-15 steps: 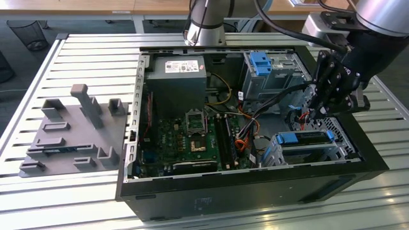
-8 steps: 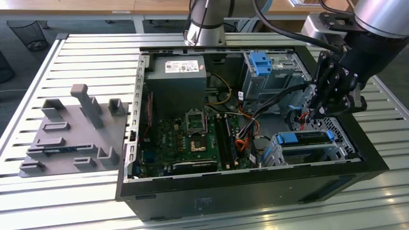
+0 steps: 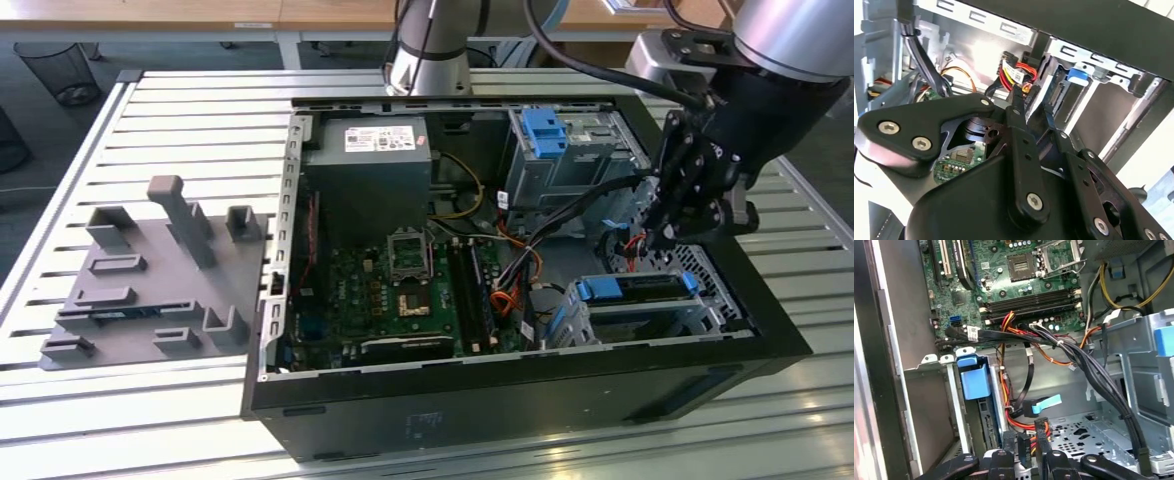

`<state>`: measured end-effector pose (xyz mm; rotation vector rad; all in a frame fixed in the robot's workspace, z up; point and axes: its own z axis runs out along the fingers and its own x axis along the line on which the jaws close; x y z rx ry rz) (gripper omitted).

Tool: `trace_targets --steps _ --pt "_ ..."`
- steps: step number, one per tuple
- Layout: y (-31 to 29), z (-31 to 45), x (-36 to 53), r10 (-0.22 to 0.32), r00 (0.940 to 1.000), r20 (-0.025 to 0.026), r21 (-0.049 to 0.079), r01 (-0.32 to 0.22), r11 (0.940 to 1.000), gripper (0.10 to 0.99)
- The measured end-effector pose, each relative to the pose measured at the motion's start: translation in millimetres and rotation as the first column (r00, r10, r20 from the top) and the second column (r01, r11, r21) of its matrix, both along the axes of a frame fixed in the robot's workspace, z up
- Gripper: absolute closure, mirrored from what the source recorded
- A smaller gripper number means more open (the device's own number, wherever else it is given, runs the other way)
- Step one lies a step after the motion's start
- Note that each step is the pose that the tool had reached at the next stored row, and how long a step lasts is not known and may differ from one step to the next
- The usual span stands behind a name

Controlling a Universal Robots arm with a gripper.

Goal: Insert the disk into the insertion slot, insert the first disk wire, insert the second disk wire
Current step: 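Insert the first disk wire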

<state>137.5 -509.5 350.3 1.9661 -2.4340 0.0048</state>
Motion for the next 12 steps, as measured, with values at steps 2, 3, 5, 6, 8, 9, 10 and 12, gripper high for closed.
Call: trace_targets --steps 2,3,5,6,8,9,10,12 --pt "0.3 -0.6 0.4 -0.006 1.0000 0.0000 -0.013 0.006 0.9999 0.776" --pt "0.8 -0.8 0.7 -0.009 1.0000 0.0000 -0.016 0.009 0.9998 0.776" --pt "2.3 -1.2 1.5 -0.016 0.9999 0.0001 -0.018 0.016 0.9997 0.776" --pt "2.8 -1.3 1.7 -0.019 0.9998 0.0000 -0.018 0.019 0.9997 0.792" --pt "3.4 -1.5 2.1 -0.020 0.9998 0.0000 -0.018 0.020 0.9996 0.855" --pt "3.5 -1.5 2.5 0.004 1.0000 0.0000 -0.018 -0.004 0.9998 0.918" --pt "3.5 -1.7 2.6 0.044 0.9990 0.0000 -0.018 -0.044 0.9989 0.918" --pt "3.5 -1.8 2.6 0.079 0.9969 0.0000 -0.018 -0.079 0.9967 0.918"
